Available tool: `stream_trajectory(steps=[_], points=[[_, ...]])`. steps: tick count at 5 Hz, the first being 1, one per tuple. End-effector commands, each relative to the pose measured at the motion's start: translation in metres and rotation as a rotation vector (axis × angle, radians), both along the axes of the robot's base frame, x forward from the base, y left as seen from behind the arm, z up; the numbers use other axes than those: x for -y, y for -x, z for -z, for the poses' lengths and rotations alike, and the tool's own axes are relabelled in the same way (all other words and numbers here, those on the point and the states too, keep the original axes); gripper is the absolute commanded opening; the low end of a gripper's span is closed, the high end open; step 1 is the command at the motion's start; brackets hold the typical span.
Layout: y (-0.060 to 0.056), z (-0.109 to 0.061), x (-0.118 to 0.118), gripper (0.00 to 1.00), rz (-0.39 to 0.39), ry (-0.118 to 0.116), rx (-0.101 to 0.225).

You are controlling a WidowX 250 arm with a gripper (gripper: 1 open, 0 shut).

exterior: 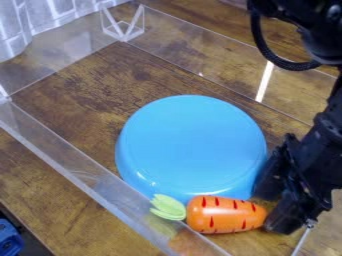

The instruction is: Move the carrot to the right side

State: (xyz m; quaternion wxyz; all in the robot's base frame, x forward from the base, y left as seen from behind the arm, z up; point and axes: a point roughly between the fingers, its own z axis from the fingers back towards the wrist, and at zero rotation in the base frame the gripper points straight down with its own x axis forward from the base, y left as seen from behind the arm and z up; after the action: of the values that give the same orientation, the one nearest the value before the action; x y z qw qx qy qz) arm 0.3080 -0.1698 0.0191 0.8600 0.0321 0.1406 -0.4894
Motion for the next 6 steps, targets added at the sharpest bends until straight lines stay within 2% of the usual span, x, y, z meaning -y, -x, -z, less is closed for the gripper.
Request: stream_trajectory(steps=[1,6], points=[[0.0038,-0.0007,0.003,1.0,0.067,0.009,-0.006],[0.0042,-0.0007,0.0038,1.0,0.115,0.0,-0.048]])
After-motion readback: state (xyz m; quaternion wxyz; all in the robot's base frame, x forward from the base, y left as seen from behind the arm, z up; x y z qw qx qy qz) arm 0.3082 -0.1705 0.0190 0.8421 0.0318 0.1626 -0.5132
